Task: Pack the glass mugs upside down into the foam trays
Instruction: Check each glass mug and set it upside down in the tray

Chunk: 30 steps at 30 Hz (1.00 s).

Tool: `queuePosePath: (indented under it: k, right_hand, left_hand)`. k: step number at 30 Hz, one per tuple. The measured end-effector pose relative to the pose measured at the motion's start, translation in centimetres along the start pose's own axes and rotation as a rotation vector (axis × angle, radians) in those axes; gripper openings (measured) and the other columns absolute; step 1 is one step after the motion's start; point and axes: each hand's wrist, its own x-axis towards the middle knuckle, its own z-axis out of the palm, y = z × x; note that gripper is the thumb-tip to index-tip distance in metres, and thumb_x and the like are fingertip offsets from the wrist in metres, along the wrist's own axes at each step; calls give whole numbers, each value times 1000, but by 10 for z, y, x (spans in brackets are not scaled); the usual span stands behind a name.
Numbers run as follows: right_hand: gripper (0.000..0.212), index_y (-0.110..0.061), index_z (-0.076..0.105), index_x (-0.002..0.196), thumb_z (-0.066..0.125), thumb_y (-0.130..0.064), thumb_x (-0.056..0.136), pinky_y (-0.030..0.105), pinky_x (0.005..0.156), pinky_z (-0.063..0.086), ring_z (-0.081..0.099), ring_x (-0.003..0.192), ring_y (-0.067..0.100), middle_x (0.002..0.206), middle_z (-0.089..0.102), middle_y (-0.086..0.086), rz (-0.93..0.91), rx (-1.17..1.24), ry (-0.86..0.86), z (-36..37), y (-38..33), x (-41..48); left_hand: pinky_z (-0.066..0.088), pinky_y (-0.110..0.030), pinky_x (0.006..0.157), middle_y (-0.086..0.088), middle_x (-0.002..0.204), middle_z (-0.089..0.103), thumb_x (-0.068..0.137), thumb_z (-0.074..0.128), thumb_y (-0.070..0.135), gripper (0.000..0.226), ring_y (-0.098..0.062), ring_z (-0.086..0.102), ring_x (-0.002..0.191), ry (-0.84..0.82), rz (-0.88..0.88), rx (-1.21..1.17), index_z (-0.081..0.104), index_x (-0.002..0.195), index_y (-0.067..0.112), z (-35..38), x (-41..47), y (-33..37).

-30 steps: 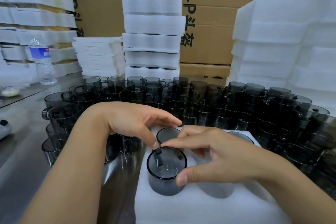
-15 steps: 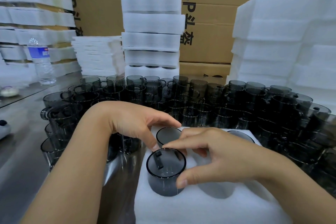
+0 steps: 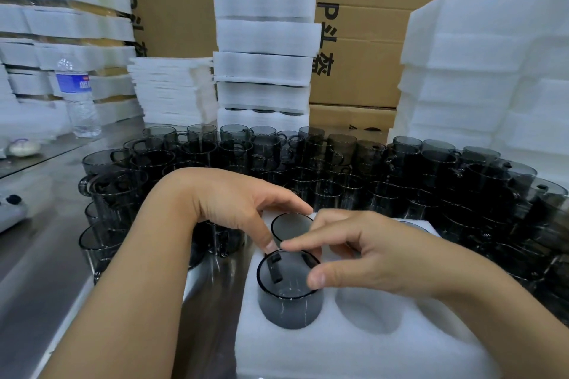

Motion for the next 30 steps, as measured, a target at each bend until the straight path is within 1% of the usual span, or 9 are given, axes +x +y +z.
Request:
queuePosePath:
  k: [4,7,11,15,18,20,24,26,30]
  right_hand:
    - [35,-52,60,110,71,-50,76,9,71,33,47,80,-5,92,50,-25,42,-55,-60,-2,-2,-2]
    - [39,-53,54,113,68,-54,77,13,86,37,47,99,-5,98,46,-29,71,-148,-94,1,-1,-3]
    - [42,-53,52,116,65,-58,77,19,93,38,47,105,-3,101,46,-29,77,-172,-95,1,0,-3]
    - [33,-55,56,114,59,-56,81,8,79,36,51,95,-6,96,51,-29,49,-144,-35,4,-2,-2]
    - [31,-46,65,106,42,-56,87,17,83,44,59,90,-1,89,63,-23,54,-47,99,5,-5,-1]
    - [39,-36,69,93,36,-56,91,21,76,46,61,81,2,80,65,-19,57,-4,205,5,-7,0]
    - [51,-20,71,65,34,-43,93,6,61,36,54,59,-3,61,56,-18,-18,88,374,3,-11,-3]
    - [56,-17,73,58,37,-43,92,6,63,36,53,59,-1,63,57,-9,-23,133,354,0,-13,-6]
    - [47,-17,77,64,45,-37,91,16,67,37,50,66,11,68,54,-3,-3,117,144,1,-16,-7]
  left_hand:
    - [36,-33,111,18,134,53,78,75,4,76,2,46,126,-6,-35,48,40,142,29,0,0,4]
    - [39,-25,105,26,124,55,77,76,7,80,7,50,117,-22,-71,100,38,140,39,2,3,8]
    - [38,-26,106,27,128,51,76,77,9,81,8,47,118,-14,-86,106,37,139,41,2,3,10]
    - [36,-32,110,23,133,50,76,77,10,82,3,45,124,-9,-70,90,37,140,39,3,2,9]
    - [36,-34,110,21,135,49,74,76,14,79,1,45,126,-19,-51,78,40,138,41,3,0,9]
    - [40,-34,107,19,128,55,76,74,8,70,0,51,120,-35,-36,38,46,131,42,4,-1,10]
    - [36,-36,110,13,134,54,69,71,13,70,-5,48,126,25,-51,9,48,133,33,7,3,12]
    - [35,-35,111,14,134,53,67,69,22,68,-5,47,127,69,-70,35,50,132,34,7,5,14]
    - [41,-31,106,20,126,57,69,75,31,65,0,53,117,77,-78,46,51,129,37,8,4,17]
